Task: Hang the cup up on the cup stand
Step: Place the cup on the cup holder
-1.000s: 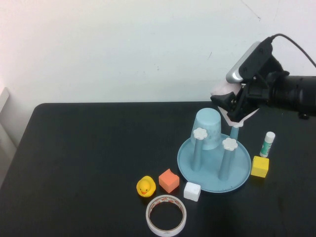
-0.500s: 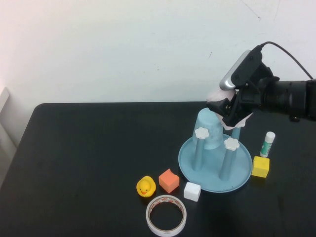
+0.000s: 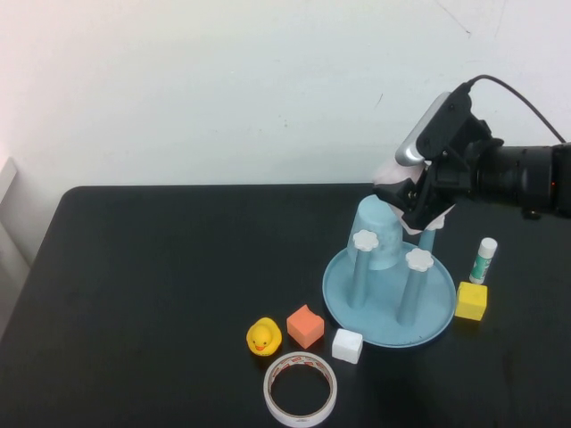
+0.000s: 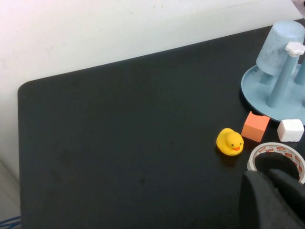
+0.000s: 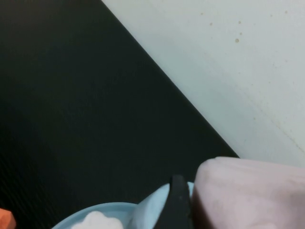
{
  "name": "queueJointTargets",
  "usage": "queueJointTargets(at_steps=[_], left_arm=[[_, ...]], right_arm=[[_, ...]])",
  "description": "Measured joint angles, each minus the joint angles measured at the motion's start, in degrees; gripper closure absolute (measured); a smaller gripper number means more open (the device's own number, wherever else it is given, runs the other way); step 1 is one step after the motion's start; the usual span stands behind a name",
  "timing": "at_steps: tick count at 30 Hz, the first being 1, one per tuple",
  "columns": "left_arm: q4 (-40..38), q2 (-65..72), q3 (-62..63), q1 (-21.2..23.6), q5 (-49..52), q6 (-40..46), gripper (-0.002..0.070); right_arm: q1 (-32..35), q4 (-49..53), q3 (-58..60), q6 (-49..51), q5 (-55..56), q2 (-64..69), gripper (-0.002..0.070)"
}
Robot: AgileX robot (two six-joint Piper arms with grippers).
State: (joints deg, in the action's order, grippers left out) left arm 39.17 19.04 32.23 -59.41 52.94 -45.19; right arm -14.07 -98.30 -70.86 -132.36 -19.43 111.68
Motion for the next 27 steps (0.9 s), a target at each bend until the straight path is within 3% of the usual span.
queueJointTargets(at_steps=[27], left_arm=[[0.8,0.0,0.0,0.0,0.0,0.0,0.0675]], right_arm=[[2.3,0.0,0.0,-1.3,-6.8,0.7,0.0099]])
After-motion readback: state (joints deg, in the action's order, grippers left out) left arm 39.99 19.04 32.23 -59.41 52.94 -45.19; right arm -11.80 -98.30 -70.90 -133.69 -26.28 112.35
